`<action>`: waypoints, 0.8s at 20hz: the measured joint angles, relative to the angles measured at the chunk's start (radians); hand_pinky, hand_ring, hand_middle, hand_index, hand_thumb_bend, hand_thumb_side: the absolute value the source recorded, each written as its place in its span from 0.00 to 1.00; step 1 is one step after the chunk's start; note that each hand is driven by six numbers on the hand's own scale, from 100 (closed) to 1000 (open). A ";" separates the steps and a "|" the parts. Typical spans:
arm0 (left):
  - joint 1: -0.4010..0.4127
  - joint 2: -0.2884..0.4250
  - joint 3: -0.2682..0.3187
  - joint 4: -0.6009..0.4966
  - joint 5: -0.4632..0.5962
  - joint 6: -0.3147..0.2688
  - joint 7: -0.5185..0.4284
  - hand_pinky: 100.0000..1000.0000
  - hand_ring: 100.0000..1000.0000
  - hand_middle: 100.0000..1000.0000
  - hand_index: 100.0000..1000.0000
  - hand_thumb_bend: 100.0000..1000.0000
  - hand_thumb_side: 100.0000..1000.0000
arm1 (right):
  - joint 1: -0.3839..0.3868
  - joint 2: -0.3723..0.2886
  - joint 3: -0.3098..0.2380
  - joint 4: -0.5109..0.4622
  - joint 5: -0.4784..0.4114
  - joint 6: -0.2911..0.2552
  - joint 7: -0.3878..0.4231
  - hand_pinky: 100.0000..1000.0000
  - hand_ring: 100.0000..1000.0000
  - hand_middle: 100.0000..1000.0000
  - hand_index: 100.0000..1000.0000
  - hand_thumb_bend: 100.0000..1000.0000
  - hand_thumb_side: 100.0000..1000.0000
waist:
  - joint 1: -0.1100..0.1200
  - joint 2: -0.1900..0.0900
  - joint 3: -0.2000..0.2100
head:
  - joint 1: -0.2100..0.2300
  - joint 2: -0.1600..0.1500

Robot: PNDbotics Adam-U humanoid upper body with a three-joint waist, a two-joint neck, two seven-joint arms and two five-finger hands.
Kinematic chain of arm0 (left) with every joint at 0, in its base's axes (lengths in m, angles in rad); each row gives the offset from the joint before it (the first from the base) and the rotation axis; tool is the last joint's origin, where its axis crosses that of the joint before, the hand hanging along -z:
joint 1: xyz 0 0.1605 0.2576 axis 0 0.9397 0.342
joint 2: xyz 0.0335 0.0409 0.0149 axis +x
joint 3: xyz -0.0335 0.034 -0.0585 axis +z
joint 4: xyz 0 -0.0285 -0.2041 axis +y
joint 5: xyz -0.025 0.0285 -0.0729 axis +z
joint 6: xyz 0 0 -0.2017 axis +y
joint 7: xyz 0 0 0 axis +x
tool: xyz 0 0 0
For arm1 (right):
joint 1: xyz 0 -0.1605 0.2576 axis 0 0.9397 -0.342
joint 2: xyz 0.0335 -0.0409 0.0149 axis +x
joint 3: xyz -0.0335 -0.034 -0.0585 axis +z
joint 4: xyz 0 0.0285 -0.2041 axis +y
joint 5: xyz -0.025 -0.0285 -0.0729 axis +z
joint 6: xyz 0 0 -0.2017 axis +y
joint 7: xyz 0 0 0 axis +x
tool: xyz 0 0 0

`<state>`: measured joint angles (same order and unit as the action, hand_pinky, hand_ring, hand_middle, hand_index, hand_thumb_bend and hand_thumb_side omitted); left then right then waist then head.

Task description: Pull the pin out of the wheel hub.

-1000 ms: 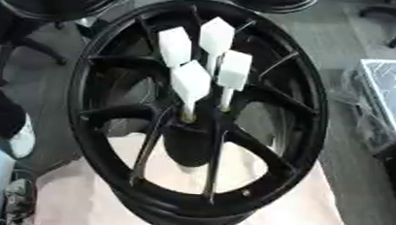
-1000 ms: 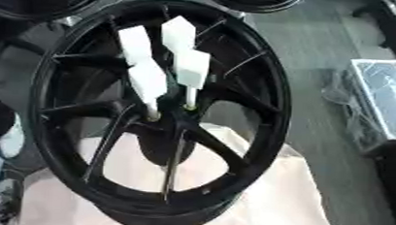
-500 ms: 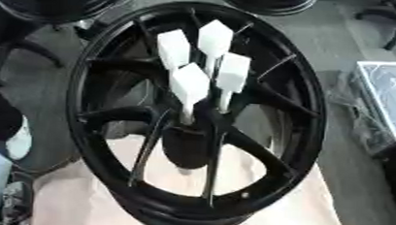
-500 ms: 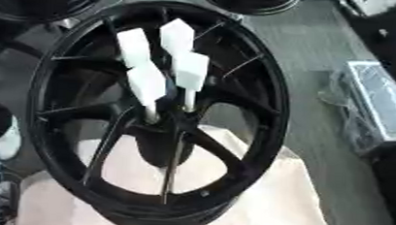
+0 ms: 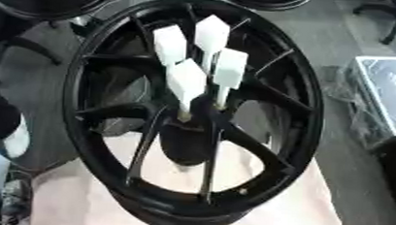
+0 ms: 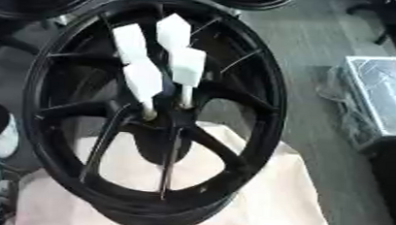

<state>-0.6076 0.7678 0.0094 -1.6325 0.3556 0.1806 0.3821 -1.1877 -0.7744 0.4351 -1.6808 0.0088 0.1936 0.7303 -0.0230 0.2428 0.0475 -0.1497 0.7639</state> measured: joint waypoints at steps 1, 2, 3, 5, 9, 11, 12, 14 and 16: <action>0.004 0.003 0.000 0.001 0.000 0.001 0.000 0.76 0.79 0.78 0.86 0.18 0.71 | 0.001 0.001 0.001 -0.032 -0.003 0.025 -0.013 0.76 0.72 0.66 0.85 0.59 0.35 | -0.003 -0.005 -0.003 | 0.005 0.000; 0.007 0.007 0.000 0.001 0.000 0.001 0.000 0.76 0.79 0.78 0.86 0.18 0.71 | 0.005 0.001 0.000 -0.065 -0.004 0.051 -0.027 0.75 0.72 0.65 0.84 0.61 0.33 | -0.005 -0.009 -0.005 | 0.011 0.000; 0.010 0.008 0.000 0.003 0.000 0.002 0.000 0.76 0.79 0.78 0.86 0.18 0.71 | 0.013 0.001 0.000 -0.097 -0.003 0.076 -0.040 0.74 0.71 0.64 0.84 0.62 0.32 | -0.006 -0.012 -0.008 | 0.017 0.000; 0.016 0.011 0.000 0.006 0.000 0.003 -0.001 0.76 0.78 0.78 0.86 0.18 0.70 | 0.032 -0.001 0.001 -0.160 0.006 0.136 -0.063 0.73 0.70 0.64 0.83 0.64 0.32 | -0.008 -0.017 -0.013 | 0.027 0.000; 0.021 0.024 -0.001 0.006 -0.001 0.005 -0.002 0.76 0.78 0.78 0.86 0.18 0.70 | 0.056 -0.017 0.008 -0.258 0.031 0.249 -0.085 0.72 0.69 0.64 0.83 0.66 0.33 | -0.011 -0.020 -0.018 | 0.038 0.000; 0.022 0.025 -0.001 0.006 -0.002 0.005 -0.003 0.76 0.78 0.78 0.86 0.18 0.70 | 0.058 -0.022 0.009 -0.287 0.032 0.283 -0.093 0.71 0.69 0.64 0.84 0.66 0.33 | -0.011 -0.020 -0.020 | 0.041 0.000; 0.023 0.025 -0.001 0.006 -0.002 0.005 -0.003 0.76 0.78 0.78 0.86 0.18 0.70 | 0.058 -0.022 0.009 -0.294 0.032 0.293 -0.097 0.71 0.70 0.64 0.84 0.66 0.33 | -0.011 -0.020 -0.020 | 0.042 0.000; 0.025 0.025 -0.001 0.007 -0.003 0.005 -0.003 0.76 0.78 0.77 0.86 0.18 0.70 | 0.059 -0.022 0.009 -0.302 0.030 0.303 -0.103 0.71 0.70 0.64 0.84 0.67 0.33 | -0.011 -0.020 -0.020 | 0.043 0.000; 0.027 0.025 -0.001 0.009 -0.003 0.006 -0.002 0.76 0.78 0.77 0.86 0.18 0.70 | 0.062 -0.022 0.009 -0.304 0.026 0.307 -0.106 0.71 0.70 0.64 0.84 0.69 0.31 | -0.011 -0.019 -0.021 | 0.043 0.000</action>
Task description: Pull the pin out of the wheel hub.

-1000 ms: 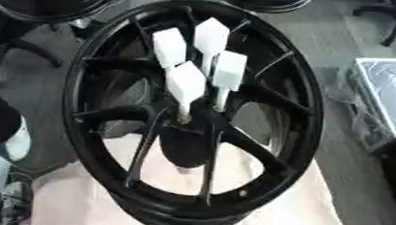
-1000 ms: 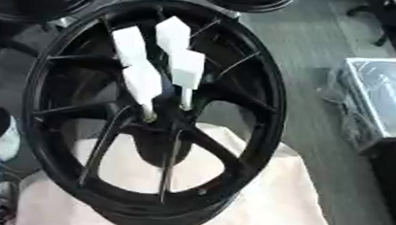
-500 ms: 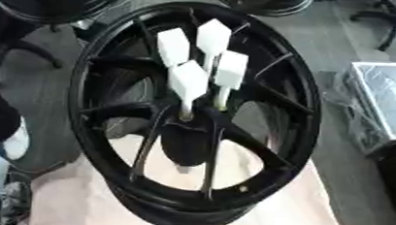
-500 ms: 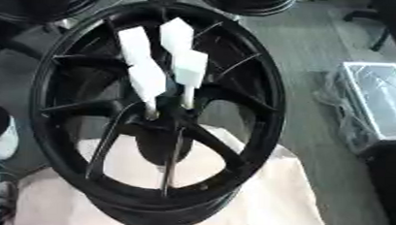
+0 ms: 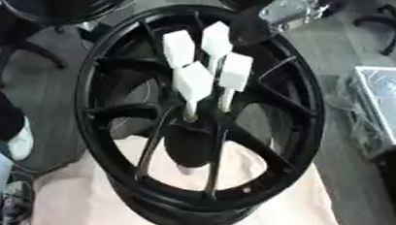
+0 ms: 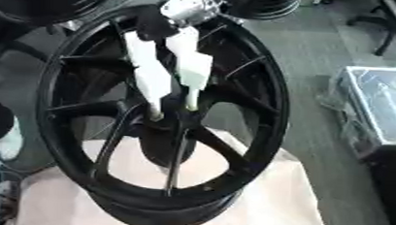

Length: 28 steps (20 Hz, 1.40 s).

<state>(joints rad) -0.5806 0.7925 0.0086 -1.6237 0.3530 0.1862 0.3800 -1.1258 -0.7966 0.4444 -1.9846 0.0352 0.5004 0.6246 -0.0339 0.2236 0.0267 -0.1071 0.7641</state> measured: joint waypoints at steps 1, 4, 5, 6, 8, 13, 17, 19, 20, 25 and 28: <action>0.000 0.000 0.000 0.002 0.000 0.000 0.000 0.76 0.78 0.77 0.86 0.18 0.70 | 0.000 0.000 0.000 -0.001 -0.002 0.000 0.000 0.71 0.70 0.64 0.84 0.69 0.31 | 0.000 0.001 0.000 | 0.000 0.000; 0.000 0.000 0.000 0.003 0.000 0.001 0.001 0.76 0.78 0.77 0.86 0.18 0.70 | 0.003 0.000 0.001 -0.004 -0.003 0.000 0.001 0.69 0.67 0.59 0.81 0.69 0.31 | 0.000 0.002 0.000 | 0.000 0.000; 0.001 0.000 0.000 0.003 0.000 0.001 0.001 0.76 0.78 0.77 0.86 0.18 0.70 | 0.009 0.000 0.001 -0.004 -0.002 -0.001 0.003 0.68 0.65 0.56 0.80 0.68 0.32 | 0.000 0.002 -0.001 | 0.000 0.000; 0.001 0.000 0.000 0.003 0.000 0.001 0.002 0.76 0.78 0.77 0.86 0.18 0.70 | 0.015 0.000 0.001 -0.004 0.000 -0.003 0.006 0.68 0.64 0.55 0.80 0.69 0.32 | -0.001 0.004 -0.001 | 0.000 0.000; 0.004 0.000 0.000 0.003 0.000 0.002 0.003 0.76 0.78 0.77 0.85 0.18 0.70 | 0.027 0.000 0.005 -0.004 0.011 -0.009 0.012 0.67 0.63 0.52 0.80 0.68 0.34 | -0.002 0.006 -0.004 | 0.000 0.000; 0.007 0.000 0.000 0.003 0.000 0.002 0.005 0.76 0.78 0.76 0.85 0.18 0.70 | 0.064 0.000 0.013 -0.004 0.048 -0.024 0.039 0.65 0.61 0.51 0.78 0.69 0.28 | -0.006 0.009 -0.006 | 0.000 0.000; 0.007 0.000 0.000 0.003 0.000 0.003 0.005 0.76 0.78 0.76 0.84 0.18 0.70 | 0.090 0.000 0.026 -0.004 0.078 -0.022 0.061 0.63 0.57 0.51 0.77 0.68 0.26 | -0.006 0.014 -0.006 | 0.000 0.000; 0.007 0.000 0.000 0.003 0.001 0.003 0.005 0.76 0.78 0.76 0.84 0.18 0.70 | 0.102 0.000 0.030 -0.004 0.094 -0.020 0.068 0.63 0.56 0.50 0.76 0.67 0.20 | -0.006 0.015 -0.007 | 0.000 0.000; 0.007 0.000 0.000 0.003 0.001 0.003 0.005 0.76 0.78 0.77 0.84 0.18 0.70 | 0.110 0.000 0.032 -0.004 0.101 -0.018 0.071 0.63 0.56 0.50 0.76 0.67 0.25 | -0.007 0.016 -0.007 | -0.001 0.000; 0.007 0.000 0.000 0.003 0.001 0.002 0.006 0.76 0.78 0.77 0.84 0.18 0.70 | 0.144 0.000 0.038 -0.004 0.132 -0.002 0.073 0.62 0.56 0.50 0.75 0.65 0.22 | -0.007 0.017 -0.005 | -0.006 0.000; 0.007 0.000 0.000 0.003 0.001 0.002 0.006 0.76 0.78 0.76 0.83 0.18 0.70 | 0.156 0.000 0.040 -0.004 0.142 0.012 0.071 0.59 0.54 0.48 0.73 0.65 0.21 | -0.007 0.017 -0.003 | -0.011 0.000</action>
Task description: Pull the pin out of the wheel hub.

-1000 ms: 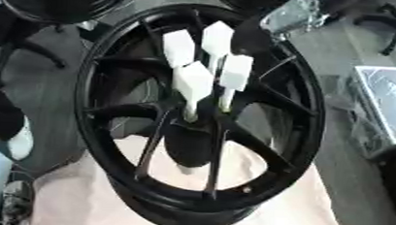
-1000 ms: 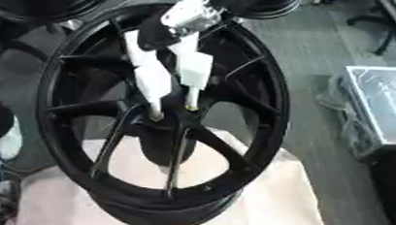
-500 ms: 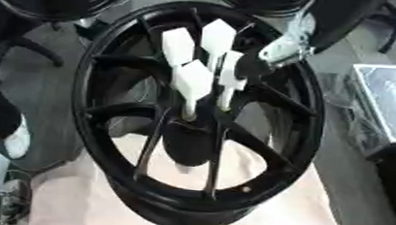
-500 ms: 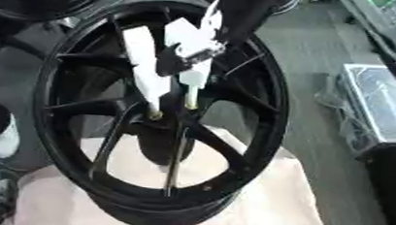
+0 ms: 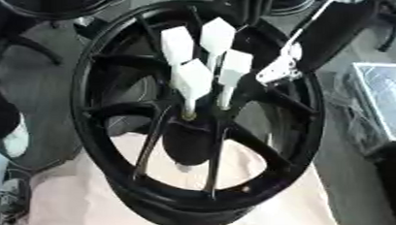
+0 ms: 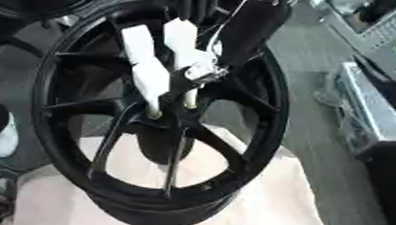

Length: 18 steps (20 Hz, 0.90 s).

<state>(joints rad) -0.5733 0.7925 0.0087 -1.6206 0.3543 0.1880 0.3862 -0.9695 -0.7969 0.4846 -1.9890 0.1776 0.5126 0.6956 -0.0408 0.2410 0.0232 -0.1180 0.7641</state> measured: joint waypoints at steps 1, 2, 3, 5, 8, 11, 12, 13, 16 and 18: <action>0.000 0.000 0.000 0.000 0.000 0.000 0.000 0.76 0.78 0.76 0.83 0.18 0.70 | 0.003 0.000 0.003 0.000 0.002 0.004 0.000 0.59 0.53 0.47 0.73 0.65 0.21 | 0.000 0.000 0.000 | -0.002 0.000; 0.000 0.000 0.000 0.000 0.000 0.000 0.001 0.76 0.78 0.76 0.83 0.18 0.70 | 0.004 0.000 0.004 0.000 0.003 0.008 0.000 0.58 0.52 0.46 0.72 0.64 0.20 | 0.000 0.000 0.001 | -0.003 0.000; 0.000 0.000 0.000 0.000 0.000 -0.001 0.001 0.76 0.78 0.76 0.82 0.18 0.70 | 0.006 0.000 0.004 0.000 0.003 0.012 -0.001 0.57 0.51 0.45 0.71 0.64 0.19 | -0.001 0.000 0.001 | -0.004 0.000; 0.000 0.000 0.000 0.000 0.001 0.000 0.002 0.76 0.78 0.76 0.82 0.18 0.70 | 0.014 0.000 0.006 0.000 0.003 0.022 -0.006 0.56 0.51 0.44 0.70 0.64 0.19 | -0.002 0.000 0.001 | -0.007 0.000; 0.000 0.000 0.000 0.000 0.001 0.000 0.003 0.76 0.78 0.76 0.82 0.18 0.70 | 0.028 0.001 0.008 0.000 0.003 0.035 -0.019 0.58 0.53 0.47 0.71 0.63 0.18 | -0.005 0.002 0.002 | -0.008 0.000; 0.000 0.000 0.000 0.000 0.002 0.000 0.004 0.76 0.78 0.76 0.81 0.17 0.71 | 0.047 0.001 0.009 0.000 0.005 0.055 -0.027 0.60 0.55 0.50 0.74 0.63 0.19 | -0.005 0.003 0.004 | -0.008 0.000; 0.000 0.000 0.000 0.000 0.002 0.000 0.004 0.76 0.78 0.76 0.81 0.17 0.71 | 0.051 0.001 0.009 0.000 0.007 0.063 -0.030 0.60 0.55 0.50 0.74 0.62 0.19 | -0.005 0.004 0.004 | -0.008 0.000; 0.000 0.000 0.000 0.000 0.002 0.000 0.004 0.76 0.78 0.76 0.81 0.17 0.71 | 0.055 0.001 0.009 0.000 0.011 0.068 -0.035 0.60 0.55 0.50 0.74 0.62 0.19 | -0.005 0.007 0.005 | -0.008 0.000; 0.000 0.000 0.000 0.000 0.002 0.000 0.004 0.76 0.78 0.75 0.80 0.17 0.71 | 0.066 0.001 0.010 0.001 0.017 0.079 -0.046 0.61 0.57 0.51 0.75 0.57 0.22 | -0.006 0.011 0.007 | -0.009 0.000; 0.000 0.000 0.000 0.000 0.003 0.000 0.004 0.76 0.78 0.75 0.80 0.17 0.71 | 0.072 0.001 0.012 0.007 0.021 0.081 -0.049 0.62 0.58 0.52 0.75 0.55 0.23 | -0.006 0.014 0.008 | -0.010 0.000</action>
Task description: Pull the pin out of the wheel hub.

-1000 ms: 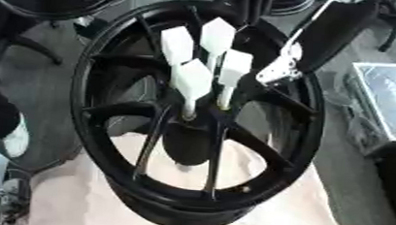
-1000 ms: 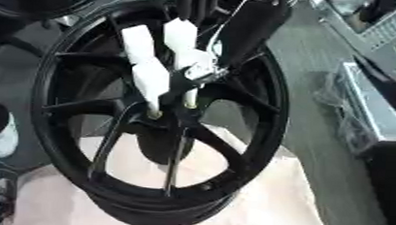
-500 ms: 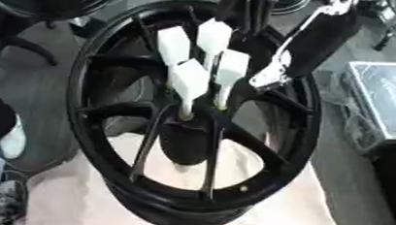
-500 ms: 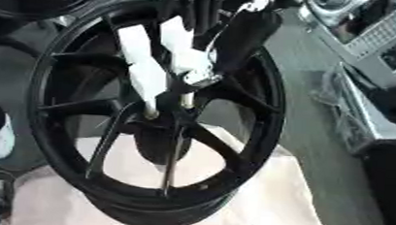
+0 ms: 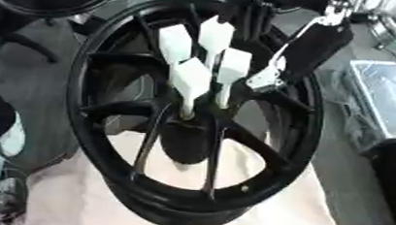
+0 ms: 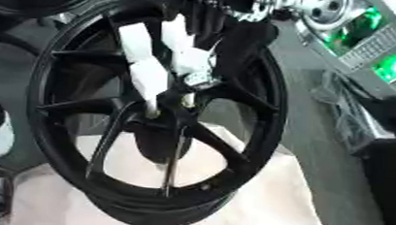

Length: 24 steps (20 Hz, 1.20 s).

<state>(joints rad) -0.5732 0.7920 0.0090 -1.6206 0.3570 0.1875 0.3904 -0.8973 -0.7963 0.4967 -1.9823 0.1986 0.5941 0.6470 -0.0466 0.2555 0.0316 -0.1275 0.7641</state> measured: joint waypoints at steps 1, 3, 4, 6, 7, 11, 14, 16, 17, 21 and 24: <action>0.000 0.000 0.000 0.000 0.000 0.000 0.000 0.76 0.78 0.75 0.80 0.17 0.71 | 0.001 0.000 0.002 0.003 0.001 0.000 0.000 0.63 0.58 0.53 0.75 0.55 0.24 | 0.000 0.002 0.000 | -0.001 0.000; 0.000 0.000 0.000 0.000 0.000 0.000 0.000 0.76 0.78 0.75 0.79 0.17 0.71 | 0.002 0.000 0.004 0.012 0.006 0.002 -0.002 0.64 0.62 0.54 0.76 0.54 0.25 | 0.000 0.006 0.000 | -0.002 0.000; 0.000 -0.001 0.000 0.000 0.000 0.000 0.000 0.76 0.78 0.75 0.79 0.17 0.71 | 0.006 0.000 0.004 0.018 0.010 0.003 -0.004 0.64 0.62 0.55 0.76 0.54 0.25 | -0.001 0.007 0.000 | -0.003 0.000; 0.000 -0.001 0.000 0.000 0.000 0.000 0.000 0.76 0.77 0.75 0.79 0.17 0.71 | 0.011 0.001 0.004 0.032 0.018 0.005 -0.010 0.65 0.61 0.56 0.77 0.53 0.25 | -0.001 0.008 0.000 | -0.004 -0.001; 0.000 -0.001 0.000 0.000 0.000 0.000 0.000 0.76 0.77 0.75 0.79 0.17 0.71 | 0.012 0.001 0.003 0.039 0.022 0.004 -0.015 0.65 0.61 0.56 0.77 0.53 0.25 | -0.001 0.009 0.001 | -0.005 -0.001; 0.000 -0.001 0.000 0.000 0.003 -0.001 0.001 0.75 0.77 0.75 0.78 0.17 0.71 | 0.019 0.002 0.004 0.071 0.033 -0.002 -0.031 0.64 0.61 0.56 0.76 0.52 0.25 | -0.003 0.013 0.002 | -0.007 -0.001; 0.000 -0.001 0.000 0.000 0.004 -0.001 0.001 0.76 0.77 0.74 0.78 0.17 0.71 | 0.025 0.005 0.008 0.087 0.035 -0.004 -0.034 0.64 0.60 0.55 0.75 0.51 0.25 | -0.003 0.014 0.002 | -0.007 -0.002; 0.000 -0.001 0.000 0.000 0.004 -0.001 0.001 0.75 0.77 0.74 0.78 0.17 0.71 | 0.028 0.009 0.010 0.093 0.035 -0.006 -0.036 0.63 0.60 0.55 0.75 0.51 0.24 | -0.003 0.018 0.002 | -0.008 -0.002; 0.000 -0.002 0.000 0.000 0.004 -0.001 0.001 0.75 0.77 0.74 0.78 0.17 0.72 | 0.028 0.009 0.010 0.096 0.035 -0.008 -0.037 0.63 0.60 0.55 0.75 0.50 0.24 | -0.003 0.020 0.002 | -0.008 -0.002; 0.000 -0.002 0.000 0.000 0.005 -0.001 0.001 0.75 0.77 0.74 0.78 0.17 0.72 | 0.028 0.010 0.017 0.107 0.036 -0.009 -0.037 0.63 0.60 0.55 0.75 0.49 0.24 | -0.003 0.023 0.002 | -0.012 -0.004; 0.000 -0.002 0.000 0.000 0.005 -0.001 0.001 0.75 0.77 0.74 0.78 0.17 0.72 | 0.032 0.016 0.023 0.118 0.037 -0.012 -0.034 0.63 0.59 0.55 0.75 0.48 0.24 | -0.003 0.026 0.003 | -0.015 -0.007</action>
<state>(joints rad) -0.5734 0.7897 0.0092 -1.6205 0.3618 0.1865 0.3916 -0.8653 -0.7805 0.5199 -1.8642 0.2359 0.5825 0.6130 -0.0497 0.2815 0.0343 -0.1421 0.7568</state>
